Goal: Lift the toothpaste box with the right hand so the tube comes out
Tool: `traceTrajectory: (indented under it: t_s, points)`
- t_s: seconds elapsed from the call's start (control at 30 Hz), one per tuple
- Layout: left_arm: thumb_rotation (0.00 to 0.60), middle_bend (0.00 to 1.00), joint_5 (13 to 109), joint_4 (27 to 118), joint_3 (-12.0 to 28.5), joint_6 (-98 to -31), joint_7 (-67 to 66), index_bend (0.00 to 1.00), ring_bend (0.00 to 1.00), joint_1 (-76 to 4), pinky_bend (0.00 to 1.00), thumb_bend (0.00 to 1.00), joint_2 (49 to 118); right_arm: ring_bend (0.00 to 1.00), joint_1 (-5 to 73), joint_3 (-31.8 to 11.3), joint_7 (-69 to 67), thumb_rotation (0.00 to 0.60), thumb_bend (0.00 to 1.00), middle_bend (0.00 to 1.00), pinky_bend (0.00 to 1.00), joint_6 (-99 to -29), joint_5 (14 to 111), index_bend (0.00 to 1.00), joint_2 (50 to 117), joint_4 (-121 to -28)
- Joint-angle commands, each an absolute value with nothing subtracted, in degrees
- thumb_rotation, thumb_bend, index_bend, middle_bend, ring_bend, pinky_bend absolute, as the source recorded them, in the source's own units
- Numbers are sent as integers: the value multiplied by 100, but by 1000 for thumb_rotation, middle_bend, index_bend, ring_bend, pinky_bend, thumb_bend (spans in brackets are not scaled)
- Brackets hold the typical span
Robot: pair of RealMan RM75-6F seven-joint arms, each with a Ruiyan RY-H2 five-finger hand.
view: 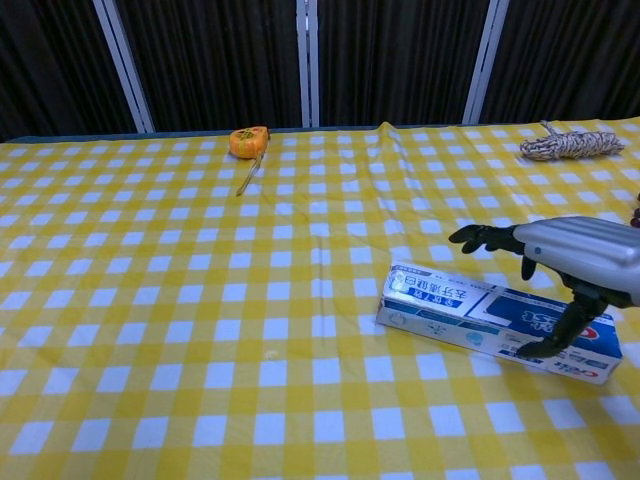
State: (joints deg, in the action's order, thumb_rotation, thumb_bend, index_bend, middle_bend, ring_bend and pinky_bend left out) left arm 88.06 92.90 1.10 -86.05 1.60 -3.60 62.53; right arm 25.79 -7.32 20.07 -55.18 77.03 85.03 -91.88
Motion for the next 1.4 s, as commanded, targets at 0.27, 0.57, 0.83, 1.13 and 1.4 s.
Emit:
traceTrajectory:
  t_s: [0.27, 0.57, 0.83, 1.13, 1.4]
  points:
    - [600, 0, 8780, 9293, 111, -8578, 144, 0, 0, -371, 0, 0, 6258, 360, 2688, -731, 2097, 600, 96, 356, 522, -5608, 7497, 216, 8841, -8840]
    - [600, 0, 8755, 9289, 116, -8562, 177, 0, 0, -378, 0, 0, 6246, 479, 2700, -649, 1925, 600, 286, 488, 579, -5908, 7788, 356, 8997, -8747]
    - [600, 0, 8759, 9293, 118, -8585, 227, 0, 0, -373, 0, 0, 6222, 479, 2802, -523, 2009, 600, 294, 489, 579, -6400, 8692, 368, 8611, -8932]
    - [600, 0, 8832, 9338, 87, -8652, 222, 0, 0, -345, 0, 0, 6202, 479, 3232, -780, 3419, 600, 376, 471, 578, -6870, 9906, 387, 7765, -8917]
    - [600, 0, 8861, 9349, 71, -8659, 232, 0, 0, -343, 0, 0, 6192, 453, 3821, -1164, 4872, 600, 387, 416, 538, -6604, 10739, 398, 6739, -9000]
